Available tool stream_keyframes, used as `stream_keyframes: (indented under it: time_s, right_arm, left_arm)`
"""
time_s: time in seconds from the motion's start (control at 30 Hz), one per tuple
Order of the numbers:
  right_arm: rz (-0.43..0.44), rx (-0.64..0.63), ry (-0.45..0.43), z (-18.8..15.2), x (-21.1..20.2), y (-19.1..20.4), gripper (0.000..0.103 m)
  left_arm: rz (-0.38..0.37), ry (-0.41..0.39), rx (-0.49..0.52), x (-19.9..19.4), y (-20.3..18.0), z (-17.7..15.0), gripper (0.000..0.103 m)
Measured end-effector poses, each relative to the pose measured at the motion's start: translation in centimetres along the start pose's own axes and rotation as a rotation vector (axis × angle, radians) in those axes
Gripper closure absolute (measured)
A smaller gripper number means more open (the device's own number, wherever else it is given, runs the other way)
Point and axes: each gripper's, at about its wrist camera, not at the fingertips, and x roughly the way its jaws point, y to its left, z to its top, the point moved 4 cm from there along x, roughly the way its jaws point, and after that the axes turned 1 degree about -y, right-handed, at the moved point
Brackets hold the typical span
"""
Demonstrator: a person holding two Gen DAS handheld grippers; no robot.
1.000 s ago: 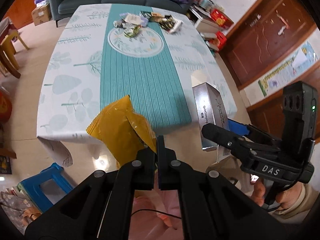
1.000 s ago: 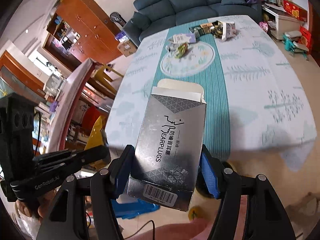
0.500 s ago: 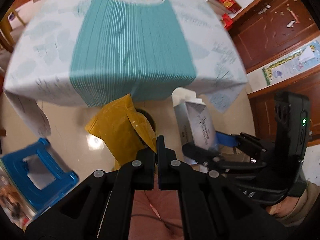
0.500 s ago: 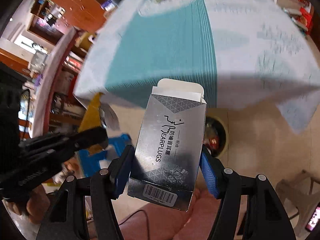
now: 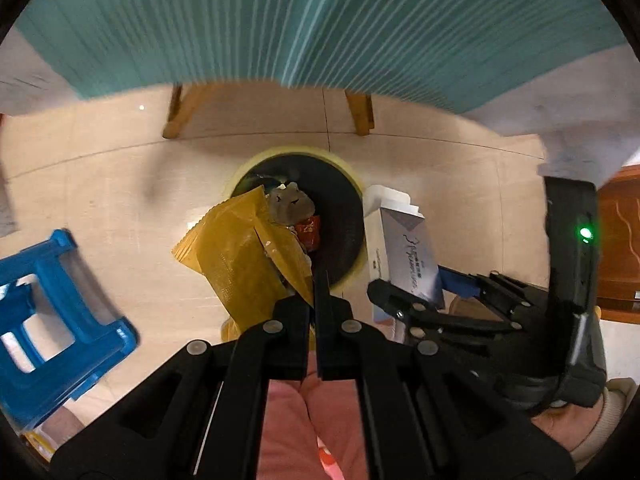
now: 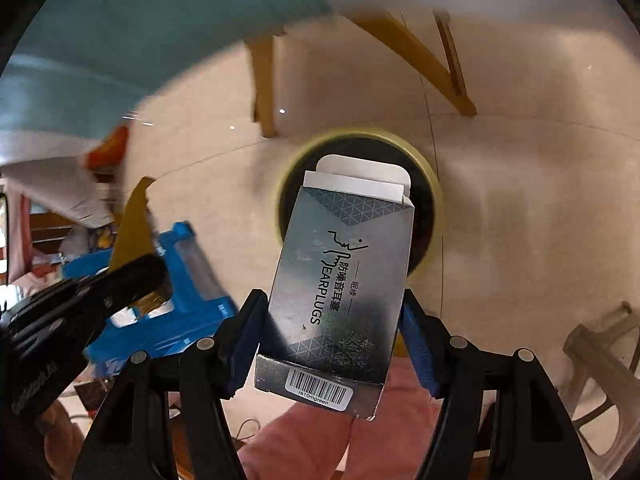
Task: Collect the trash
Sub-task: 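Open both tools to drop the packet and earplugs box into the bin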
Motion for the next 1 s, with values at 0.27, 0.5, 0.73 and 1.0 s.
stream_keyframes:
  time_s: [0.27,0.5,0.73,1.0]
  right_arm:
    - [0.01,0.055,-0.009,3.1,7.2,-3.1,0.033]
    - [0.013,0.093,-0.024,4.3,9.2,-4.5,0.02]
    - [-0.003,0.093,-0.053,4.2,8.4,-4.1,0.02]
    - [-0.009,0.08,-0.096,3.8,3.9,-2.3,0.02]
  left_arm:
    - [0.056,0.014,0.032,8.3,1.2,1.0,0.103]
    - [0.121,0.002,-0.001,10.7,2.6,1.1,0.037]
    - [0.162,-0.019,-0.012,8.9,3.0,1.1,0.036]
    - [0.188,-0.042,-0.022,4.4,3.1,0.3,0.036]
